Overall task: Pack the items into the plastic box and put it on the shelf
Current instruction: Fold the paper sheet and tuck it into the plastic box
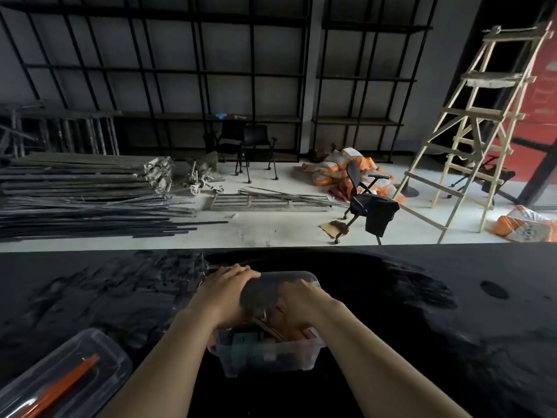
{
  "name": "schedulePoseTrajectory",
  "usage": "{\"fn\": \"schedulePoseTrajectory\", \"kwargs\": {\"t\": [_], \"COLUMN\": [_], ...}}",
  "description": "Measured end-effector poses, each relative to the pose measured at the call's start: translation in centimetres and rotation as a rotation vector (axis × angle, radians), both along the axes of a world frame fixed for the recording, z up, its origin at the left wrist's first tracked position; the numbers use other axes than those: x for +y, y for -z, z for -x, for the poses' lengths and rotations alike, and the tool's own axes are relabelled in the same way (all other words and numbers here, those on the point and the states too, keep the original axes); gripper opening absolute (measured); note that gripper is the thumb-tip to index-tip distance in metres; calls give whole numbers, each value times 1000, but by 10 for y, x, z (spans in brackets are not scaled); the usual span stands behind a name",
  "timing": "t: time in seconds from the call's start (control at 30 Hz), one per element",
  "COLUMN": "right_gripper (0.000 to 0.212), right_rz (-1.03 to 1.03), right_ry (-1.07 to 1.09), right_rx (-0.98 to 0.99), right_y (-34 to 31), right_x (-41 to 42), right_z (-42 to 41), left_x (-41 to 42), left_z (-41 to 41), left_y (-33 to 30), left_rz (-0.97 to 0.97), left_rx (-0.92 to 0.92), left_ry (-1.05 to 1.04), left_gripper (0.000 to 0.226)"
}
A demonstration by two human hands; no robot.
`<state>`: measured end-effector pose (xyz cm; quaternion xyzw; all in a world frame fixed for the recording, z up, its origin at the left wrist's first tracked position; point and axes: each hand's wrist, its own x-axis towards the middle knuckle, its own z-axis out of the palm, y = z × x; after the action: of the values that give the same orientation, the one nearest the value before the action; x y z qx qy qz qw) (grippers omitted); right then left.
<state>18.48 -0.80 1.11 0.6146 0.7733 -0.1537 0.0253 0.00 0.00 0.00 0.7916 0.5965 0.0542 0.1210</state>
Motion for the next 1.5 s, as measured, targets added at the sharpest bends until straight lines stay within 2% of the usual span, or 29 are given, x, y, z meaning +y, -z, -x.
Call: {"fn": "schedulePoseTrajectory", "kwargs": {"t": [0.1, 0.2, 0.27, 0.5, 0.67, 0.8, 0.97, 1.03, 1.1, 1.27, 1.33, 1.4, 1.5], "right_gripper": [63, 47, 46, 54, 52, 33, 70, 64, 51, 55, 49, 42, 48], "right_rz": [177, 368, 423, 301, 306, 406, 571, 580, 556, 578, 573, 515, 377], "right_ry": [31, -5, 9, 24, 3, 30, 11, -43, -82, -81, -42, 5, 10], "right_rx": [-39, -36, -1, 2, 30, 75, 111, 68, 35, 21, 18, 9, -15], "right_y": [9, 12, 16, 37, 41, 38, 24, 24, 26, 25, 29, 36, 47], "right_x": [3, 11, 16, 15, 18, 20, 25, 28, 30, 34, 35, 32, 27], "right_z": [6, 14, 17, 12, 8, 12, 7, 6, 6, 4, 4, 6, 9], "left_x": [0, -3, -5, -16, -21, -20, -12, -8, -5, -8, -9, -10, -12], "left_z": [2, 3, 4, -1, -2, 1, -1, -3, -5, -15, -19, -22, -24], "left_y": [8, 15, 17, 20, 14, 10, 5, 8, 14, 17, 16, 16, 17], "left_rz": [3, -27, -56, -163, -229, 26, 228, 242, 222, 103, 65, 29, 41], "left_rx": [-48, -65, -54, -106, -131, -120, 76, 140, 165, 216, 214, 206, 113], "left_ry": [0, -6, -9, -5, -12, -1, 85, 98, 97, 56, 33, -3, -72], "left_gripper": [78, 77, 75, 64, 40, 38, 53, 50, 39, 25, 19, 22, 36]}}
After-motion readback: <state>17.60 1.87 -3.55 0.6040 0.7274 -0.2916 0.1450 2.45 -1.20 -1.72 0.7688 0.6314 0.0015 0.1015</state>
